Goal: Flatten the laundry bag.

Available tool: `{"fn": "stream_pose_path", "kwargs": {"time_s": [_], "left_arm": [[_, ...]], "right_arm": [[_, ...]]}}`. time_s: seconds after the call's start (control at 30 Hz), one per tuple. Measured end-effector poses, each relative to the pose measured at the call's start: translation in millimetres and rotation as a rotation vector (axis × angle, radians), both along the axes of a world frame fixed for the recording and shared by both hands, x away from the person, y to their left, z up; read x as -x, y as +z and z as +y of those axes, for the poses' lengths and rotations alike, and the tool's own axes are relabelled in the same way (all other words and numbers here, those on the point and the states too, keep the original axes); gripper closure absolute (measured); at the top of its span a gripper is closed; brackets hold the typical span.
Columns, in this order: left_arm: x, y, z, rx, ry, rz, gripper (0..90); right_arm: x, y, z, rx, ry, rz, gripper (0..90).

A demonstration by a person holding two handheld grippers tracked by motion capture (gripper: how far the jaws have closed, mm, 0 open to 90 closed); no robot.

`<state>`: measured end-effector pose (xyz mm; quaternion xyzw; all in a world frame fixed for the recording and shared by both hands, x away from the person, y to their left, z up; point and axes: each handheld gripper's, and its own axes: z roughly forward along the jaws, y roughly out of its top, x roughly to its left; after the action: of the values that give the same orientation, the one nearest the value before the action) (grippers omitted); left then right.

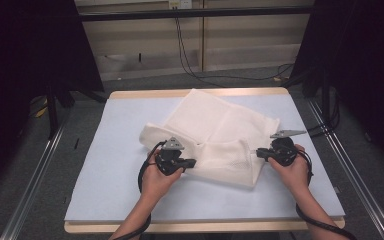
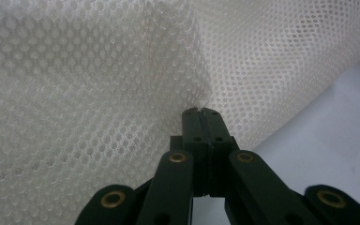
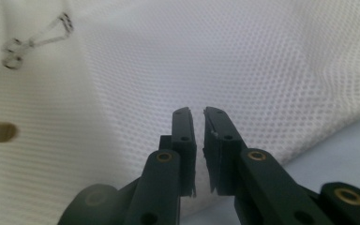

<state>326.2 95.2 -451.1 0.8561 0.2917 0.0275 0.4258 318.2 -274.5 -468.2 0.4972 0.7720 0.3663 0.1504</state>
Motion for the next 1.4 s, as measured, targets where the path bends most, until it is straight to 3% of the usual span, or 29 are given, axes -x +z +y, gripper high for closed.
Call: {"fn": "stream_pose_path", "kwargs": {"time_s": [0.1, 0.2, 0.4, 0.63, 0.83, 0.9, 0.97, 1.17, 1.27, 1.33, 1.4], "left_arm": [[3.2, 0.6, 1.9, -0.006, 0.012, -0.001, 90.0], [6.3, -0.4, 4.7, -0.003, 0.016, -0.001, 89.9], [11.5, -1.8, 7.8, 0.001, 0.022, -0.002, 89.7], [14.6, 1.0, 10.2, 0.001, 0.037, 0.006, 88.7], [11.1, 7.0, 14.7, 0.017, 0.059, 0.047, 79.3], [10.2, 10.4, 16.7, 0.000, 0.086, 0.068, 70.2], [9.3, 13.5, 20.1, -0.048, 0.116, 0.058, 62.3], [2.4, 18.3, 39.5, -0.020, 0.172, 0.045, 41.8], [1.0, 20.8, 45.9, -0.032, 0.181, 0.045, 36.8], [-2.0, 22.3, 55.4, -0.021, 0.198, 0.021, 31.6], [-3.3, 22.5, 59.0, -0.016, 0.202, 0.022, 29.2]], "right_arm": [[7.3, 10.9, 8.9, -0.037, 0.044, -0.028, 80.1], [11.4, 15.0, 18.7, -0.115, 0.103, -0.034, 78.9], [16.4, 12.6, 40.6, -0.202, 0.204, -0.019, 79.1], [23.1, 12.8, 57.9, -0.269, 0.302, -0.002, 82.8], [25.5, 6.9, 63.4, -0.255, 0.339, 0.014, 82.5], [26.3, 5.3, 64.5, -0.252, 0.347, 0.020, 82.5], [27.2, 4.8, 65.6, -0.253, 0.350, 0.023, 81.8], [29.2, 3.3, 66.5, -0.238, 0.351, 0.027, 80.9], [28.2, 1.2, 65.0, -0.225, 0.340, 0.029, 80.1], [27.3, -0.4, 63.2, -0.218, 0.327, 0.033, 79.3], [26.7, -1.1, 62.0, -0.211, 0.325, 0.031, 78.9]]}}
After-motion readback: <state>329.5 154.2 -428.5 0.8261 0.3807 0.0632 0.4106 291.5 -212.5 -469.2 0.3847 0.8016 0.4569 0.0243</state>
